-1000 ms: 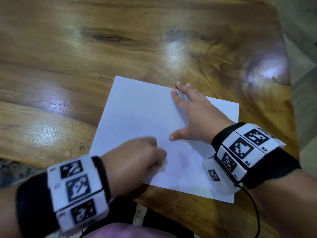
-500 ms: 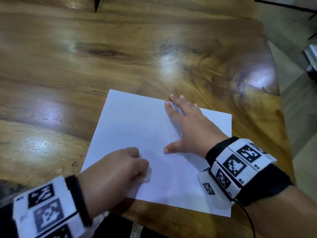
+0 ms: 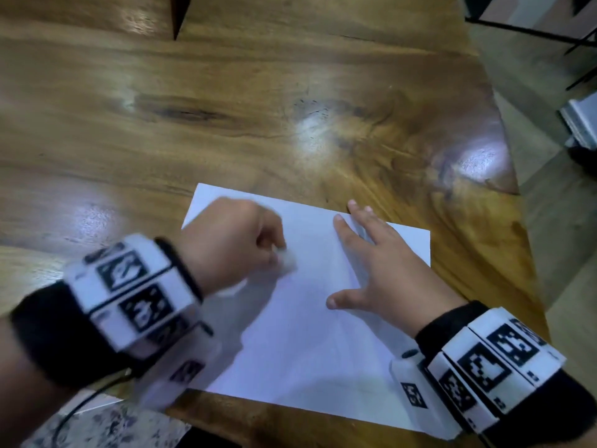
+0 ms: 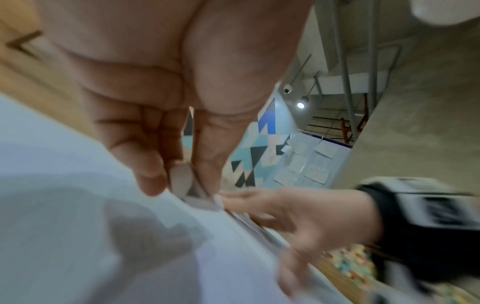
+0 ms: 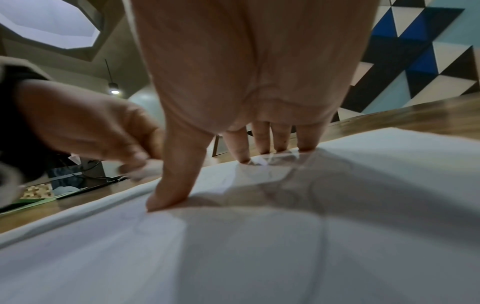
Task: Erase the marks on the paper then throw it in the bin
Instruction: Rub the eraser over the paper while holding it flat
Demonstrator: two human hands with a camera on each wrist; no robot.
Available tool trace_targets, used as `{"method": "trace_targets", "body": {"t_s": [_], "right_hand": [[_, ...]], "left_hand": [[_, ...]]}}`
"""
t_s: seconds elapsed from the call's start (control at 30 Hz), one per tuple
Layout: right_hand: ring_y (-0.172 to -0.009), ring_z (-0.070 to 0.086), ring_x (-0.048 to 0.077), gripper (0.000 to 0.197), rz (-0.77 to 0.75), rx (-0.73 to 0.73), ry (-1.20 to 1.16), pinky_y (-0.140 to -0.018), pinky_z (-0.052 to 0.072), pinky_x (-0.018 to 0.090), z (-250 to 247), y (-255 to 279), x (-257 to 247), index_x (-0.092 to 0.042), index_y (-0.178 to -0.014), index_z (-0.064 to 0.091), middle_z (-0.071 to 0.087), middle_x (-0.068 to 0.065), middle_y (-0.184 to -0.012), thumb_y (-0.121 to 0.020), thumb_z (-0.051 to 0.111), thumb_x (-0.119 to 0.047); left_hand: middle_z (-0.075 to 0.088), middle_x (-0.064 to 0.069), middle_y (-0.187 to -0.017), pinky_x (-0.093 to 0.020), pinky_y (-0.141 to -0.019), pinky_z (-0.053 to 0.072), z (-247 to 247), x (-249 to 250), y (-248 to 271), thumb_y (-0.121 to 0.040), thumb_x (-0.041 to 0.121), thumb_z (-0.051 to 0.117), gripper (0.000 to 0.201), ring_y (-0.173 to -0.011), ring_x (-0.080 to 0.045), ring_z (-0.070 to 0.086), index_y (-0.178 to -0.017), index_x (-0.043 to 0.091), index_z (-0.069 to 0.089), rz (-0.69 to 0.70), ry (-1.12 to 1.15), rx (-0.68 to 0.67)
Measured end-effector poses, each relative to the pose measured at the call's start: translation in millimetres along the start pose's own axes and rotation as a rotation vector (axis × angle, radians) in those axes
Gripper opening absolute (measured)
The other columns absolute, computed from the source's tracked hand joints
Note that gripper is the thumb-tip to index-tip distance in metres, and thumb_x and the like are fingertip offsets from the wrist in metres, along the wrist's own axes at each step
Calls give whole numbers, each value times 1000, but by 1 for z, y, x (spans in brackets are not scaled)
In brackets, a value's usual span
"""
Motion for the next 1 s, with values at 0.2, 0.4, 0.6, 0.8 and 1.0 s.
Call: {"method": "trace_targets", "body": {"t_s": [0.2,0.4,0.6,0.8,1.0], "right_hand": [[-143,-19,10,106,-14,9,4,-116,-1,26,0,2,-3,-37,-148,2,-23,-7,-155,-70,72,-53],[-143,-19,13,106,-13,3,35,-115,-4,27,0,1,-4,-36,-148,-1,-24,-4,-155,-71,69,-54],[-143,-19,13,106,-18,4,49,-116,-3,28,0,0,-4,-35,-148,-1,-24,-3,-155,-71,69,-56],[-142,-21,13,106,-13,-6,46,-117,-3,28,0,0,-4,-34,-148,-2,-25,-4,-154,-72,68,-56],[-142,-20,12,106,-11,-1,37,-117,-4,28,0,1,-4,-36,-148,-2,-25,-5,-154,-71,69,-55]], "left_hand": [[59,0,-67,-24,-55,33,-3,14,-42,-74,20,69,11,-66,-17,50,-83,16,67,-67,48,145],[58,3,-61,-19,-58,38,5,15,-40,-75,13,68,11,-53,0,45,-85,13,70,-6,52,103],[65,-3,-62,-12,-57,38,6,25,-39,-73,12,68,8,-66,-19,63,-80,13,69,24,7,-13],[56,-1,-70,-23,-67,39,-6,26,-49,-76,12,65,12,-75,-20,54,-88,12,67,-12,-19,146],[56,2,-66,-27,-71,44,1,24,-40,-79,16,63,11,-77,-22,57,-89,13,66,17,-70,38]]}}
Point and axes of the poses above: each hand's wrist, its own y-axis away from the middle knuckle, its own z-axis out of the palm, x = y × z, the point moved 5 cm from there along -y, towards the middle knuckle
